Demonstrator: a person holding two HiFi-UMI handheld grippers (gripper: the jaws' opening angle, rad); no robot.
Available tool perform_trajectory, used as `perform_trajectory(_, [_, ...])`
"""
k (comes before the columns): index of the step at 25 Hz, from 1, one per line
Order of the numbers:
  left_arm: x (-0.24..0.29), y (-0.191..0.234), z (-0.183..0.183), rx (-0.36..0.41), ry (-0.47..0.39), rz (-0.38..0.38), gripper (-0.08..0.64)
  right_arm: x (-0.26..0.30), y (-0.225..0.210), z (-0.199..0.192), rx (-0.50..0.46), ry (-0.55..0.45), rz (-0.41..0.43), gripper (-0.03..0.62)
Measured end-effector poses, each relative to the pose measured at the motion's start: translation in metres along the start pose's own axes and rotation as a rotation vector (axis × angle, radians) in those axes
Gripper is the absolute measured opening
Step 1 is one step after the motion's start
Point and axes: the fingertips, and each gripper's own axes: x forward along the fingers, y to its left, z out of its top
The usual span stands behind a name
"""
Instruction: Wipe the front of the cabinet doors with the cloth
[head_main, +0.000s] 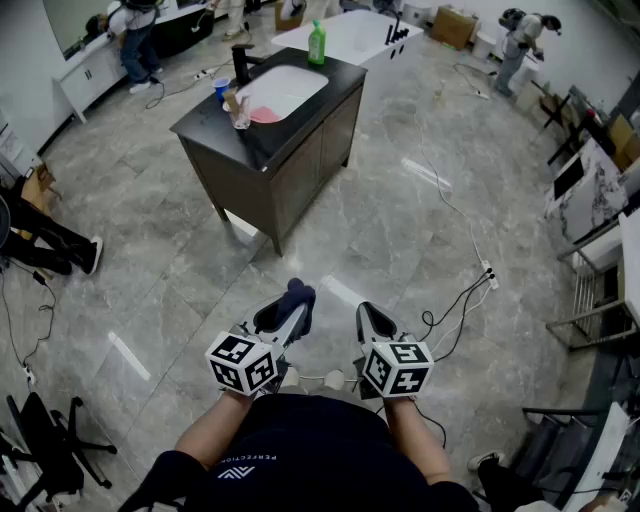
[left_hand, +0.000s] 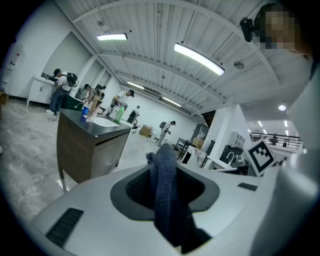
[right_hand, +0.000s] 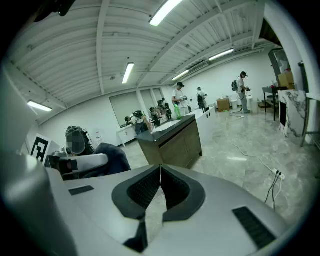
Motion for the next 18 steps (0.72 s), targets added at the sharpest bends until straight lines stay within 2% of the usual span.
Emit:
perform_trajectory(6, [0.013,0.010,-0.004,0.067,0.050,0.041,0.121,0.017,0.003,0.007,-0.137,0.025,-0.011,0.037])
perform_trajectory(18, [0.024,0.007,-0.011,-0.004,0.051,0.025,0.121,0.016,-0.012,0.000,-0.079,0.025,-0.005,0.038])
